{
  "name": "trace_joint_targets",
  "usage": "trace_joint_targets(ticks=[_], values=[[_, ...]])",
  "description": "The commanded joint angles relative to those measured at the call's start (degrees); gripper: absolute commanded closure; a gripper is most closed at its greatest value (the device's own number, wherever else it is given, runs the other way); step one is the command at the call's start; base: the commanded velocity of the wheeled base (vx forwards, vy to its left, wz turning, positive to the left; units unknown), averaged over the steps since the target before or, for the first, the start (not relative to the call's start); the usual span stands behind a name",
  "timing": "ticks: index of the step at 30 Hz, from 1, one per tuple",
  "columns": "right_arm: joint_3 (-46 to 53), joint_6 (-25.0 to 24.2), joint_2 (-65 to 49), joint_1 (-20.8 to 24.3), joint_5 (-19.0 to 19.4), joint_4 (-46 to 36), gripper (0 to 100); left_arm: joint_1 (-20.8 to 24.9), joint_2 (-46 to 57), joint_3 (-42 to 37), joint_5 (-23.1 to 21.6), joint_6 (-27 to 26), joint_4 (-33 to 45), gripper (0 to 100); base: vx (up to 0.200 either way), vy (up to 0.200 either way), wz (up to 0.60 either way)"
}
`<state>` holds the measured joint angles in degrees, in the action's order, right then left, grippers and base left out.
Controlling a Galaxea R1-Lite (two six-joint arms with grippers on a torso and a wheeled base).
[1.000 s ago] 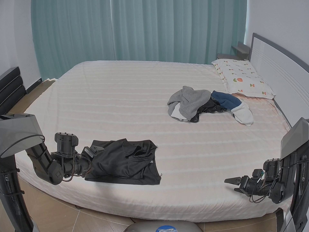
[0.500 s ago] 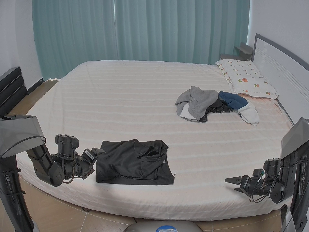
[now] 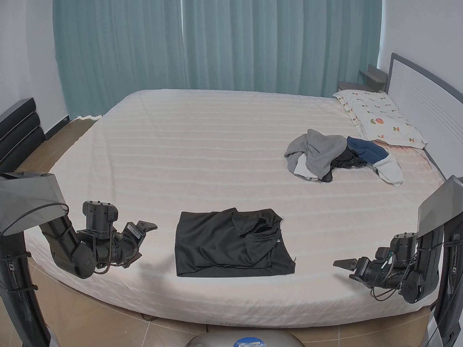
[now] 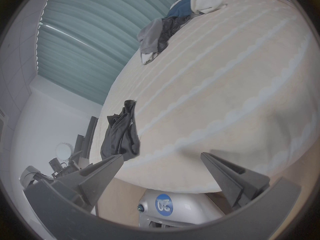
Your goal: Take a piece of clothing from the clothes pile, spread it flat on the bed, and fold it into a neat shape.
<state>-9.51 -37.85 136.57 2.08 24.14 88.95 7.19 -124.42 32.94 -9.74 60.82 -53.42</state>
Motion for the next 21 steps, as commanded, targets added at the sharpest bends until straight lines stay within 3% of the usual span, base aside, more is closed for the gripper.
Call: trace_joint_targets(ticks=[1, 4, 6, 9, 10, 15, 16, 17, 21], values=[[-3.7, -4.3, -3.1, 9.5, -9.7, 1.0, 0, 0.0, 0.0, 0.0, 0.0, 0.0, 0.0, 0, 0.000, 0.200, 0.00], [-8.2, -3.3, -2.8, 12.4, -15.6, 0.3, 0, 0.0, 0.0, 0.0, 0.0, 0.1, 0.0, 0, 0.000, 0.200, 0.00], [-10.8, -2.1, -3.2, 13.5, -16.2, -2.1, 0, 0.0, 0.0, 0.0, 0.0, 0.1, 0.0, 0, 0.000, 0.200, 0.00], [-18.8, 0.9, -4.1, 15.7, -18.2, -14.0, 0, 0.1, -0.1, 0.0, 0.1, 0.0, 0.0, 0, 0.000, 0.200, 0.00], [-19.2, 1.0, -4.1, 15.8, -18.3, -14.4, 0, 0.1, -0.1, 0.0, 0.1, 0.0, 0.0, 0, 0.000, 0.200, 0.00], [-32.8, 2.4, -2.7, 20.3, -24.6, -29.9, 0, 0.1, -0.3, 0.2, 0.2, -0.2, 0.0, 0, 0.000, 0.200, 0.00], [-32.8, 2.4, -2.7, 20.3, -24.6, -29.9, 0, 0.1, -0.3, 0.2, 0.2, -0.2, 0.0, 0, 0.000, 0.000, 0.00], [-34.7, 4.0, -2.3, 20.9, -27.7, -32.3, 0, 0.2, -0.7, 0.2, 0.4, -0.4, 0.0, 0, 0.000, 0.000, 0.00], [-36.5, 7.4, -0.7, 21.2, -32.9, -32.9, 0, 0.4, -0.8, 0.2, 0.7, -0.5, 0.0, 0, 0.000, 0.000, 0.00]])
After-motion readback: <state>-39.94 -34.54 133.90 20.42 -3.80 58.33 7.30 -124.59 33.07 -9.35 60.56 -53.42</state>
